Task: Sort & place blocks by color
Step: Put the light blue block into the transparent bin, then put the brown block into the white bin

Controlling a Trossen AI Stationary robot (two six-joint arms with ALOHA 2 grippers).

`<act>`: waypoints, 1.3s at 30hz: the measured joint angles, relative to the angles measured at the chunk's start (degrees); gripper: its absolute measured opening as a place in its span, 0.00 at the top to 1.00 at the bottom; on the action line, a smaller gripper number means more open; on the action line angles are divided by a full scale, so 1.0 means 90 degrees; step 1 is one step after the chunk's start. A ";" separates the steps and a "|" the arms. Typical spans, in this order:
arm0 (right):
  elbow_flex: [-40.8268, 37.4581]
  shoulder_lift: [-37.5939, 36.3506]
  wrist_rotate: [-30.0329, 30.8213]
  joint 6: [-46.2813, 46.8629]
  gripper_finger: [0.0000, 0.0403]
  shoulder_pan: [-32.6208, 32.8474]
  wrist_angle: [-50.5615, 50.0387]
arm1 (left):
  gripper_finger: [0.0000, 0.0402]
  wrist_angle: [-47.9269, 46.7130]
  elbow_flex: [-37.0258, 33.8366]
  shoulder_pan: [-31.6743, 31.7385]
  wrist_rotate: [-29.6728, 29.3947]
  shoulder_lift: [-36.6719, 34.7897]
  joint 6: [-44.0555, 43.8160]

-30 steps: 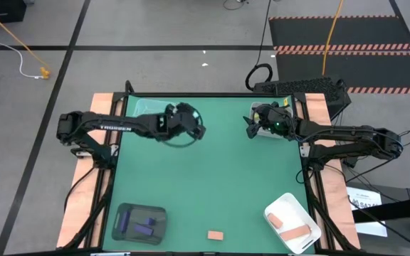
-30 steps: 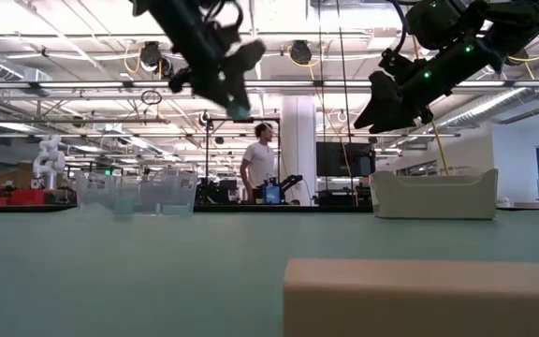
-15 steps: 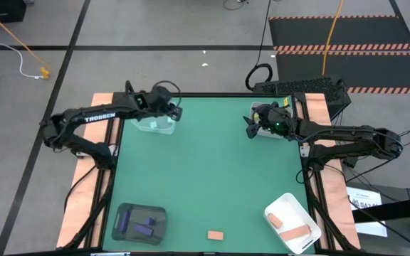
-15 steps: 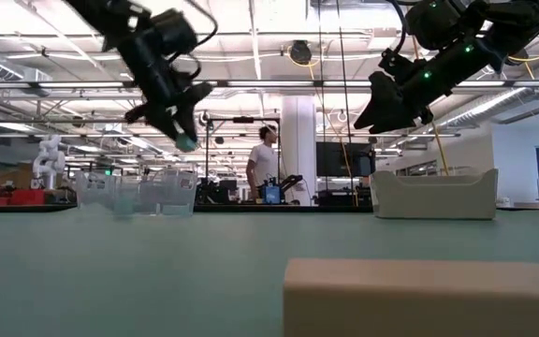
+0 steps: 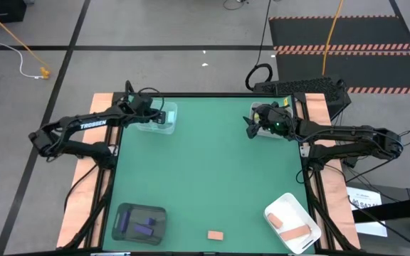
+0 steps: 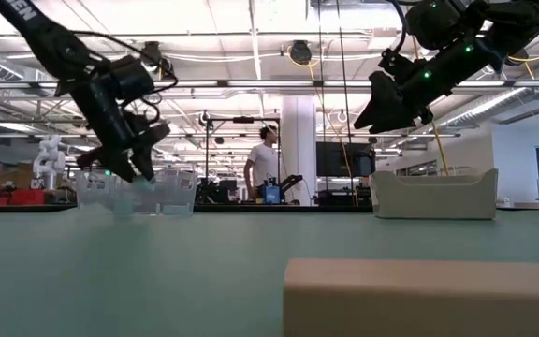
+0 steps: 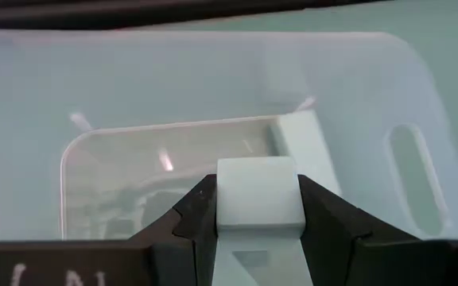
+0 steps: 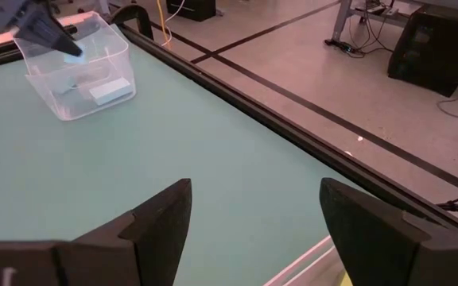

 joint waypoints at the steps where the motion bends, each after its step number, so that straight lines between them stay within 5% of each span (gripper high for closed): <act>1: 0.0000 0.0000 0.0000 0.0000 0.33 0.0000 0.0002 | 0.67 0.0137 -0.0105 0.0041 0.0046 0.0003 -0.0004; 39: 0.0000 -0.0001 0.0000 0.0000 0.33 0.0000 -0.0001 | 0.50 0.0655 -0.0549 0.0098 0.0443 0.0009 0.0290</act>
